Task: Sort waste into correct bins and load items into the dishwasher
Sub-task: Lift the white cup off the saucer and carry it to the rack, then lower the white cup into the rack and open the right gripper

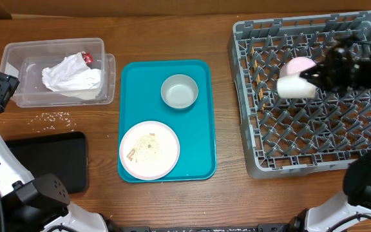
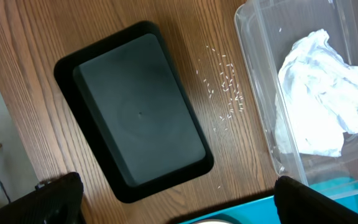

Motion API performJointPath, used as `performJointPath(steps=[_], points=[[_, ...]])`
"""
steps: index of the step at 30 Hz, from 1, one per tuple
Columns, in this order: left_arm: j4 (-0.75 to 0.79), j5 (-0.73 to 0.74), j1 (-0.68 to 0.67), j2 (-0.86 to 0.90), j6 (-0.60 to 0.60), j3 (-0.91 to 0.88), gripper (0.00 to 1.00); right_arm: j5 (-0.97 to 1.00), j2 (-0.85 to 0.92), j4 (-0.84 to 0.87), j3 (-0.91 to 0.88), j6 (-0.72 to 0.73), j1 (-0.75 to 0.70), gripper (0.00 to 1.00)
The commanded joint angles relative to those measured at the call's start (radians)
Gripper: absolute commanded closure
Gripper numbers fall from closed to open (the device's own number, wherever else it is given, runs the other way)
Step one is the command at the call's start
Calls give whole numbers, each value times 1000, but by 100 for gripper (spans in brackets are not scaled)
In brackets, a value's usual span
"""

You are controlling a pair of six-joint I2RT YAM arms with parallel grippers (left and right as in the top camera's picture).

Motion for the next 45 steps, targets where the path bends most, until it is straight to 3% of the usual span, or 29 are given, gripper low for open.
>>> performJointPath(steps=[1,4,13,22,40,45], points=[[-2,0,0,10,-21,0,0,-201,-12,-5,-98,-145,-53,96],[-2,0,0,10,-21,0,0,-343,-11,7,-200,-242,-87,96],[-2,0,0,10,-21,0,0,-453,11,162,-404,-248,-112,96],[-2,0,0,10,-21,0,0,-453,17,298,-421,-102,-119,95],[-2,0,0,10,-21,0,0,-402,21,303,-455,-98,-146,94],[-2,0,0,10,-21,0,0,-377,22,320,-455,-94,-146,88]])
